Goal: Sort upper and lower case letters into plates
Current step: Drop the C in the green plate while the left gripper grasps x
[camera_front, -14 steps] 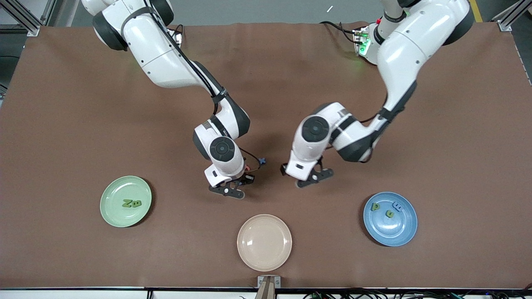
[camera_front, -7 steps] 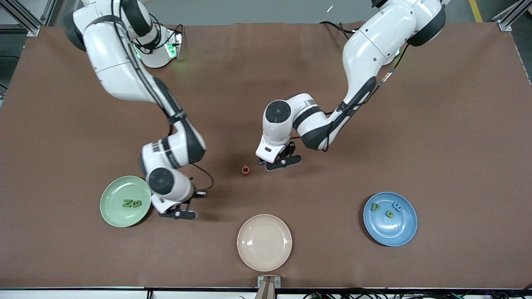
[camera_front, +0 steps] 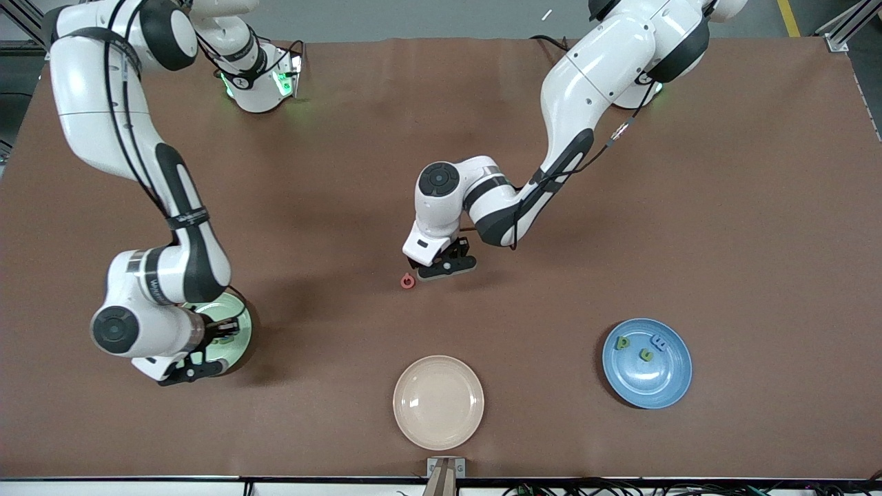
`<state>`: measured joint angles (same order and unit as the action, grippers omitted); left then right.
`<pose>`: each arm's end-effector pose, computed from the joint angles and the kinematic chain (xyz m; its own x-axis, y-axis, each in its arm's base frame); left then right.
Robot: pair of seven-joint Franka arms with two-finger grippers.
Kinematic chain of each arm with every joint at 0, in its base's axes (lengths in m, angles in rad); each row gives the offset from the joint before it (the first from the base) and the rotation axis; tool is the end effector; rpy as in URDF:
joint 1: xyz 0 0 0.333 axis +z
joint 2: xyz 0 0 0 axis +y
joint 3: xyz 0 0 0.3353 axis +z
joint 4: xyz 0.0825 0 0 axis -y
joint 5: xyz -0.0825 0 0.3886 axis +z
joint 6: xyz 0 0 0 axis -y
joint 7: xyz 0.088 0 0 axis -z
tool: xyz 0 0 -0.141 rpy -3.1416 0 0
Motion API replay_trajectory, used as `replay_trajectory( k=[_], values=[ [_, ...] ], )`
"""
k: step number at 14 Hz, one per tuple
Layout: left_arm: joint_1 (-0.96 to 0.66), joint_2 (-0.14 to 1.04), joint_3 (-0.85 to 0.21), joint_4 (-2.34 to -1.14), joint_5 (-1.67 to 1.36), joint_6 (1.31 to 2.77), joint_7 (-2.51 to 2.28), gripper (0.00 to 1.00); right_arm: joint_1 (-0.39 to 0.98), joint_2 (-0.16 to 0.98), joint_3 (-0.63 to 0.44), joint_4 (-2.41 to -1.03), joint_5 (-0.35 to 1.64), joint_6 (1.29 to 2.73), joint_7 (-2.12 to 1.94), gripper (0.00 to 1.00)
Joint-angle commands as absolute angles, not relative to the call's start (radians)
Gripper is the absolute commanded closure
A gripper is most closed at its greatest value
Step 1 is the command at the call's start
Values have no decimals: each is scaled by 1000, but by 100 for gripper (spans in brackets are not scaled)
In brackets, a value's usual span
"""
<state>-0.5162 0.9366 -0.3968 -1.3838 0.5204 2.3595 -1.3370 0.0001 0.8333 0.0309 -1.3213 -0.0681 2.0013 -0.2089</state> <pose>0.5281 -0.5532 0.1597 0.9637 0.2419 0.1126 0.2322 -0.9682 0.0928 0.7389 0.0123 0.1995 0.9533 0.2583 -0.1563 0.2617 -0.9651 0.0016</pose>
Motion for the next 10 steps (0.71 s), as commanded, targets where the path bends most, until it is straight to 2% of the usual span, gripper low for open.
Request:
replay_trajectory(
  k=[1, 2, 3, 5, 7, 9, 10],
  values=[
    [-544, 971, -373, -1350, 506, 2387, -1335, 41, -40, 824, 49, -1353, -74, 1959, -299, 33],
    [-552, 976, -368, -1350, 506, 2387, -1335, 43, -44, 830, 49, -1353, -66, 1950, -305, 14],
    [-557, 976, -365, -1351, 506, 2387, -1336, 45, -43, 834, 52, -1353, -64, 1950, -305, 11],
    [-557, 976, -361, -1356, 508, 2385, -1356, 57, -26, 833, 60, -1350, -58, 1950, -289, 11],
    [-557, 985, -360, -1359, 509, 2385, -1367, 75, -11, 827, 86, -1348, 10, 1947, -192, 11],
    [-555, 980, -357, -1361, 511, 2375, -1387, 97, 50, 822, 89, -1344, 32, 1951, -70, 11],
    [-555, 973, -350, -1359, 511, 2367, -1399, 99, 83, 819, 89, -1342, 34, 1954, 1, 11]
  ],
)
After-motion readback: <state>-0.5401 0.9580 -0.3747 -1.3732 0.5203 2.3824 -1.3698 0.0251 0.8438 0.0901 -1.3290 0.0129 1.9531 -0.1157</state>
